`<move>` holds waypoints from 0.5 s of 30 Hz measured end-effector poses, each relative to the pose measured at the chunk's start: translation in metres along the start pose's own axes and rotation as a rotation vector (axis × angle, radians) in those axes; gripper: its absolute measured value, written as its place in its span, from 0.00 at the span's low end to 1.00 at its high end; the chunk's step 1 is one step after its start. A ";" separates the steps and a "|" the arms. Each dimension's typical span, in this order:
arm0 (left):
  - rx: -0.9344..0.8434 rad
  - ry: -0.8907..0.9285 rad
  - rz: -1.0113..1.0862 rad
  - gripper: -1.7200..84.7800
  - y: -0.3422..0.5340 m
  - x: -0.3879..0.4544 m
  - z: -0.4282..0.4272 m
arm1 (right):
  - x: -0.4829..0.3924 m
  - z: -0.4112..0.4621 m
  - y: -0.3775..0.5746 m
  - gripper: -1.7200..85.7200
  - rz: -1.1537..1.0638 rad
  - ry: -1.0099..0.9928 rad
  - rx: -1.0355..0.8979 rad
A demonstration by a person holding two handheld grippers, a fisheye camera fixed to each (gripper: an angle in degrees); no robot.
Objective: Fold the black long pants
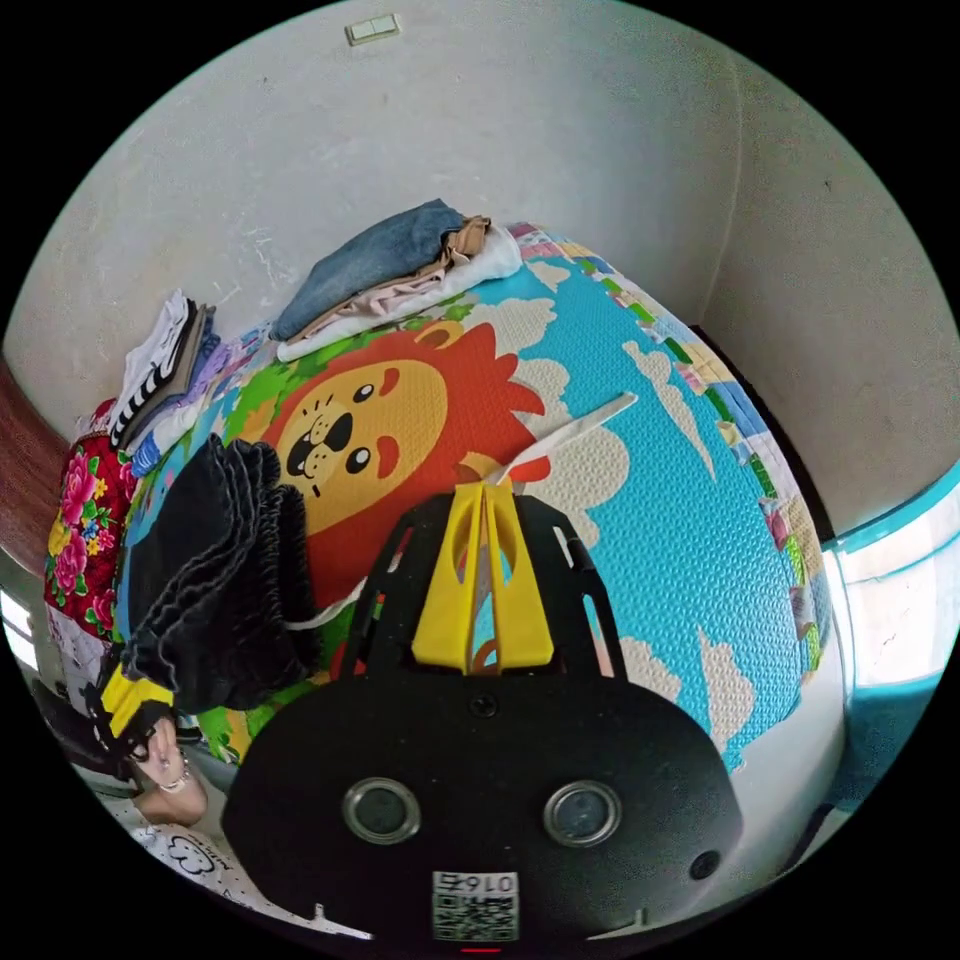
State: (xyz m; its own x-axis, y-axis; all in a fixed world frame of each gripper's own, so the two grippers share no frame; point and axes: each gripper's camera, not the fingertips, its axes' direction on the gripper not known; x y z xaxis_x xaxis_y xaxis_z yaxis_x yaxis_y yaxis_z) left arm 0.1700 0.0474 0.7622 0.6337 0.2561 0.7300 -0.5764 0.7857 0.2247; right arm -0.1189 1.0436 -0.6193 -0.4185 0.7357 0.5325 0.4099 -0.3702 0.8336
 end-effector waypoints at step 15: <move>0.147 0.160 -0.264 0.06 -0.011 -0.132 -0.095 | -0.046 -0.020 -0.021 0.11 0.154 0.128 -0.041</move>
State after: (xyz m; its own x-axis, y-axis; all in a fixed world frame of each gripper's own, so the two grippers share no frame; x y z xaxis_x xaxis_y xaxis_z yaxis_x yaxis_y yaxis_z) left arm 0.1418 0.0589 0.6024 0.8371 0.1490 0.5264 -0.4427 0.7498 0.4918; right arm -0.1244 1.0066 -0.6583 -0.4541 0.5914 0.6663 0.4452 -0.4973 0.7447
